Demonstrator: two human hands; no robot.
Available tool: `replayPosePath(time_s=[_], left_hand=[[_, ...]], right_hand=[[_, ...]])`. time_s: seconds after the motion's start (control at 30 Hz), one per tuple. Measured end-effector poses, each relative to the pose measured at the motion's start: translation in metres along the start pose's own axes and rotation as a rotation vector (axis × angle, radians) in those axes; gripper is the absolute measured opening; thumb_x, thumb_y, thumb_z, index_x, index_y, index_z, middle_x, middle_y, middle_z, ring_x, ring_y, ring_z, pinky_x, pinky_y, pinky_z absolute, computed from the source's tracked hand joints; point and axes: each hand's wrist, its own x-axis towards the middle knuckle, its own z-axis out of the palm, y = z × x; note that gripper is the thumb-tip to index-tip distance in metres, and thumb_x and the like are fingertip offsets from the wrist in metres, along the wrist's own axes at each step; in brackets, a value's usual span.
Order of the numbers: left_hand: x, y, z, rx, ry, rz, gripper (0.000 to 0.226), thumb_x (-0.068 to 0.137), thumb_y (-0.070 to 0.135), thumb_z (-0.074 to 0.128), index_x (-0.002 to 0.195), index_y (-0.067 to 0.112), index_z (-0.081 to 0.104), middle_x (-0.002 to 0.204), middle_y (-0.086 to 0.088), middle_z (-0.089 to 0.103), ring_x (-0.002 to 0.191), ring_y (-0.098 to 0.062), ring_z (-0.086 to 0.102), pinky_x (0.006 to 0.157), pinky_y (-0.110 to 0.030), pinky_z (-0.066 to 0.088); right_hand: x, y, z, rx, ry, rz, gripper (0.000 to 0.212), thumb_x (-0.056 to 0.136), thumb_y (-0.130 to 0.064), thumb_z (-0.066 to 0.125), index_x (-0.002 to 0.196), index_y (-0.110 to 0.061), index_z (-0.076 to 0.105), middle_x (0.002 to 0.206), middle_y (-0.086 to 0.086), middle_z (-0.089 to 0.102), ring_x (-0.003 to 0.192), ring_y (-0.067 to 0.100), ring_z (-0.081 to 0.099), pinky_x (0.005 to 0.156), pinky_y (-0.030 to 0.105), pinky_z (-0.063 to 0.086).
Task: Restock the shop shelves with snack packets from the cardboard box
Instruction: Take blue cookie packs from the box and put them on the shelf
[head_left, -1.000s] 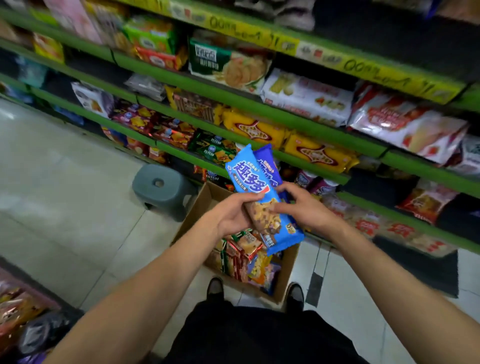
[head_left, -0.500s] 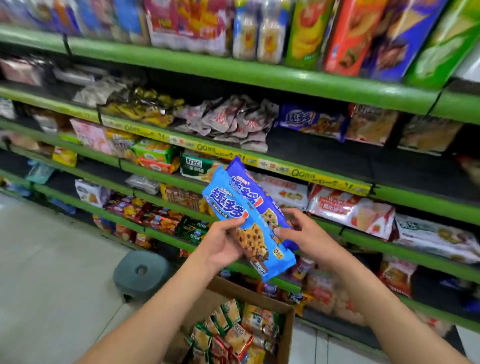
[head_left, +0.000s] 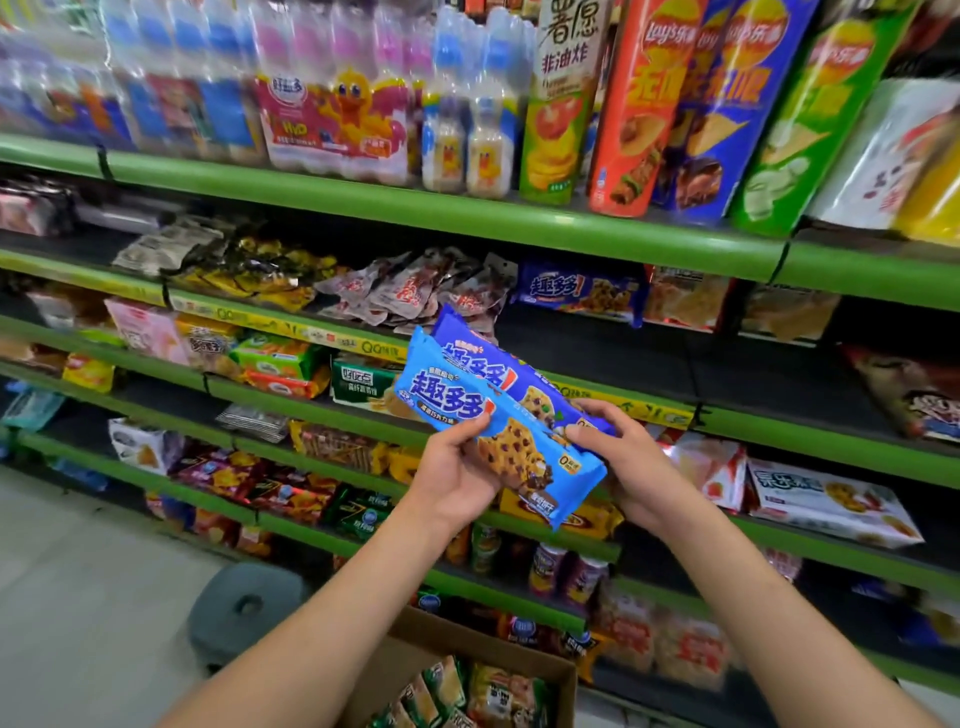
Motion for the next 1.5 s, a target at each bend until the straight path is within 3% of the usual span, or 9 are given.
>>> replayPosePath(time_s=[0.1, 0.23, 0.37, 0.6, 0.8, 0.9, 1.2, 1.3, 1.5], left_hand=[[0.002, 0.001, -0.001, 0.045, 0.028, -0.009, 0.043, 0.08, 0.017, 0.063, 0.122, 0.011, 0.067, 0.126, -0.015, 0.068, 0.11, -0.033, 0.068, 0.086, -0.048, 0.056], [0.006, 0.016, -0.01, 0.143, 0.075, -0.006, 0.021, 0.078, 0.017, 0.064, 0.091, 0.015, 0.08, 0.104, -0.009, 0.076, 0.098, -0.029, 0.071, 0.085, -0.05, 0.053], [0.009, 0.041, -0.025, 0.052, 0.165, 0.074, 0.024, 0.086, 0.016, 0.057, 0.078, 0.016, 0.08, 0.091, -0.009, 0.077, 0.088, -0.028, 0.073, 0.074, -0.043, 0.058], [0.004, 0.061, -0.035, 0.005, 0.233, 0.135, 0.026, 0.075, 0.011, 0.065, 0.101, 0.007, 0.063, 0.094, -0.013, 0.076, 0.082, -0.03, 0.075, 0.065, -0.044, 0.06], [0.002, 0.047, -0.041, 0.014, 0.249, 0.121, 0.03, 0.075, 0.012, 0.065, 0.105, 0.009, 0.066, 0.109, -0.017, 0.071, 0.093, -0.033, 0.073, 0.076, -0.05, 0.057], [0.002, 0.039, -0.042, -0.006, 0.256, 0.135, 0.031, 0.075, 0.011, 0.066, 0.105, 0.01, 0.069, 0.114, -0.015, 0.071, 0.1, -0.033, 0.071, 0.085, -0.052, 0.054], [0.001, 0.028, -0.027, -0.043, 0.267, 0.069, 0.042, 0.073, 0.01, 0.066, 0.114, 0.006, 0.062, 0.115, -0.019, 0.069, 0.104, -0.036, 0.068, 0.08, -0.05, 0.055], [0.003, 0.023, -0.021, -0.068, 0.274, 0.07, 0.043, 0.075, 0.01, 0.064, 0.117, 0.007, 0.061, 0.123, -0.017, 0.066, 0.114, -0.037, 0.064, 0.091, -0.052, 0.052], [0.004, 0.008, -0.003, -0.095, 0.27, 0.031, 0.033, 0.075, 0.023, 0.071, 0.104, 0.009, 0.067, 0.101, -0.018, 0.075, 0.088, -0.034, 0.075, 0.073, -0.047, 0.057]], right_hand=[[0.003, -0.003, -0.001, -0.008, 0.046, -0.033, 0.02, 0.087, -0.016, 0.072, 0.101, -0.03, 0.069, 0.101, 0.006, 0.076, 0.086, 0.027, 0.074, 0.065, 0.036, 0.059], [0.007, -0.016, -0.011, 0.049, 0.137, -0.138, 0.013, 0.095, -0.017, 0.061, 0.097, -0.029, 0.066, 0.09, 0.001, 0.076, 0.074, 0.016, 0.072, 0.065, 0.035, 0.056], [0.005, -0.033, -0.027, 0.1, 0.149, -0.18, 0.011, 0.101, -0.021, 0.052, 0.102, -0.023, 0.062, 0.088, 0.001, 0.077, 0.077, 0.017, 0.073, 0.06, 0.033, 0.058], [0.005, -0.036, -0.045, 0.084, 0.149, -0.148, 0.014, 0.099, -0.029, 0.054, 0.102, -0.027, 0.067, 0.103, 0.007, 0.075, 0.093, 0.024, 0.071, 0.087, 0.049, 0.05], [0.005, -0.028, -0.041, 0.149, 0.144, -0.14, 0.014, 0.098, -0.024, 0.054, 0.102, -0.024, 0.067, 0.101, 0.008, 0.076, 0.087, 0.02, 0.073, 0.069, 0.035, 0.06], [0.004, -0.025, -0.038, 0.141, 0.141, -0.131, 0.014, 0.098, -0.026, 0.054, 0.101, -0.025, 0.068, 0.1, 0.007, 0.076, 0.087, 0.02, 0.073, 0.069, 0.035, 0.06], [0.0, -0.02, -0.025, 0.225, 0.128, -0.123, 0.014, 0.1, -0.021, 0.05, 0.106, -0.019, 0.062, 0.095, 0.005, 0.077, 0.083, 0.019, 0.074, 0.063, 0.033, 0.061], [0.0, -0.019, -0.02, 0.259, 0.118, -0.12, 0.014, 0.1, -0.021, 0.051, 0.106, -0.018, 0.063, 0.098, 0.007, 0.076, 0.084, 0.02, 0.074, 0.061, 0.032, 0.061], [0.008, -0.019, -0.009, 0.244, 0.105, -0.095, 0.014, 0.099, -0.023, 0.053, 0.105, -0.021, 0.065, 0.104, 0.007, 0.076, 0.088, 0.019, 0.074, 0.068, 0.032, 0.061]])
